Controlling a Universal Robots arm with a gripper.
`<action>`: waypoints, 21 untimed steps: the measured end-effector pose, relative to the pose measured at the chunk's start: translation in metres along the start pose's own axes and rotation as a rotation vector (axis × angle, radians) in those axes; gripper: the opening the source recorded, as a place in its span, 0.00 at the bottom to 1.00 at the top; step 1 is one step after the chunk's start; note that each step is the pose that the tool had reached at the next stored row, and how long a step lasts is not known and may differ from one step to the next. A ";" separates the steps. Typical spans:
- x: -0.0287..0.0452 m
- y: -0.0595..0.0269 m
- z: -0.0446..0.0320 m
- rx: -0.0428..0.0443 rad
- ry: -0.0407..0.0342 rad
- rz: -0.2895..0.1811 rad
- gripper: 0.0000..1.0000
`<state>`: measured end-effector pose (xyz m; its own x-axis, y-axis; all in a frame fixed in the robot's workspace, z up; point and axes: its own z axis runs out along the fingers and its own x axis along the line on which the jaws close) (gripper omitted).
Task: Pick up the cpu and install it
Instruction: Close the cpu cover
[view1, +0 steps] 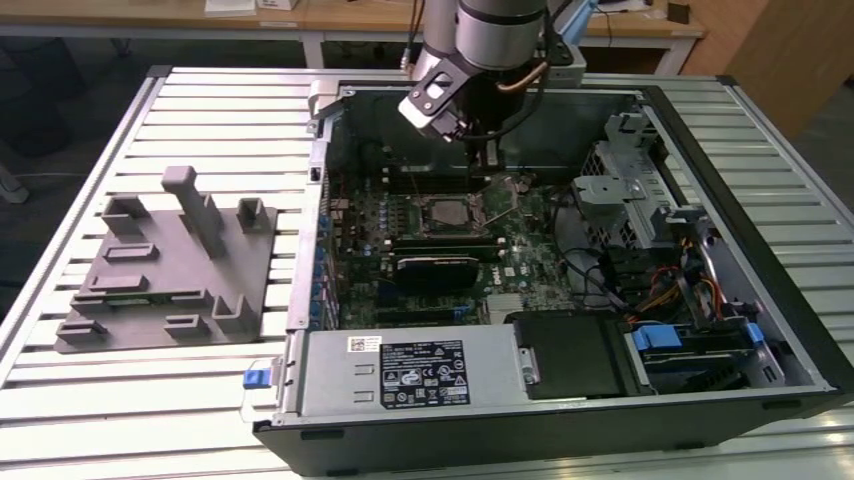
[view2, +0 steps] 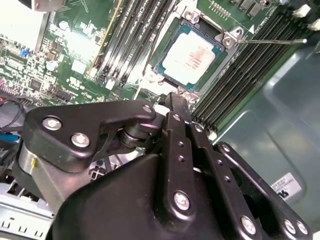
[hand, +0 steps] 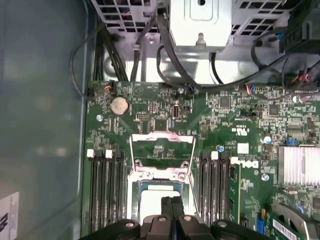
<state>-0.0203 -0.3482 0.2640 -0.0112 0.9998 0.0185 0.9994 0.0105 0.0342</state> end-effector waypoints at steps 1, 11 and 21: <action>0.0000 0.0004 0.0000 -0.0001 0.0002 0.000 0.11; 0.0000 0.0196 0.0008 0.0000 0.0000 0.000 0.11; 0.0039 0.0365 0.0042 0.0002 0.0003 -0.008 0.11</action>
<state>0.0163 -0.3438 0.2611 -0.0187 0.9997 0.0185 0.9993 0.0181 0.0341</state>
